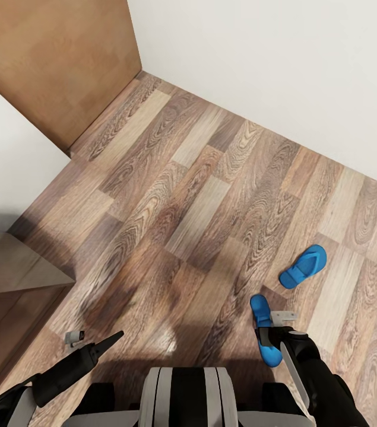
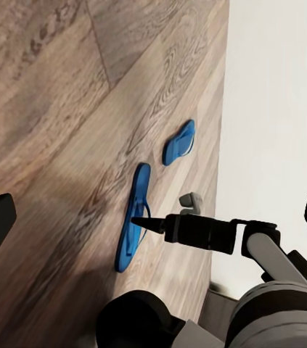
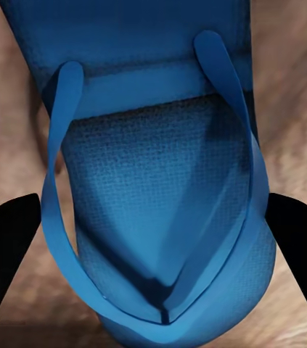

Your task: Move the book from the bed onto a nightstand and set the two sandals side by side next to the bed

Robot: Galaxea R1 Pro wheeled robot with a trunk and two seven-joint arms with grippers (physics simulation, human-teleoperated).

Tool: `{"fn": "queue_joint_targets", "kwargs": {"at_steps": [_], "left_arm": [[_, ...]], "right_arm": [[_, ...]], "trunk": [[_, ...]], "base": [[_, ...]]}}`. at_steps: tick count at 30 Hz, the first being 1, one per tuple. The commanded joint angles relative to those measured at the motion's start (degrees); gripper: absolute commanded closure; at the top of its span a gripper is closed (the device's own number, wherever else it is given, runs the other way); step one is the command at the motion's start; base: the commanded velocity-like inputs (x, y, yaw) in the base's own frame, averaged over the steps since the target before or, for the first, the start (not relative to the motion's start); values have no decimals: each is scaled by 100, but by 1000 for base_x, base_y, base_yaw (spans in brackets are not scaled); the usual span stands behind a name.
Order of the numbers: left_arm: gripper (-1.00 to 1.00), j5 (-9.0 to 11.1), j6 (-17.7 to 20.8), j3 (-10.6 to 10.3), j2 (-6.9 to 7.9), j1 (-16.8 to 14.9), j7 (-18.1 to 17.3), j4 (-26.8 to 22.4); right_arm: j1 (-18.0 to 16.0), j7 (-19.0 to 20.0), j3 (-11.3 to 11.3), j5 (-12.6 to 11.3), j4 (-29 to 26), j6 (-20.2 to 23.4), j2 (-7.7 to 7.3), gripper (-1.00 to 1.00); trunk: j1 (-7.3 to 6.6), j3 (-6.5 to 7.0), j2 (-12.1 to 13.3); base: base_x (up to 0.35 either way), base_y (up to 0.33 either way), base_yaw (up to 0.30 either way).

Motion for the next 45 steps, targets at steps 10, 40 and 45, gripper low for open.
{"fn": "queue_joint_targets", "kwargs": {"at_steps": [10,40,45], "left_arm": [[-100,28,52,16,2,-1,-8,2],[-100,22,47,-10,-1,-4,3,37],[-100,14,44,-10,2,-3,7,92]], "right_arm": [[0,-5,1,-18,-7,25,0,100],[0,44,-38,-56,-19,37,-8,100],[0,45,-42,-61,-20,39,-9,100]], "trunk": [[0,-3,-1],[-55,462,27],[-65,551,32]], "base": [[0,0,0],[0,0,0],[0,0,0]]}}
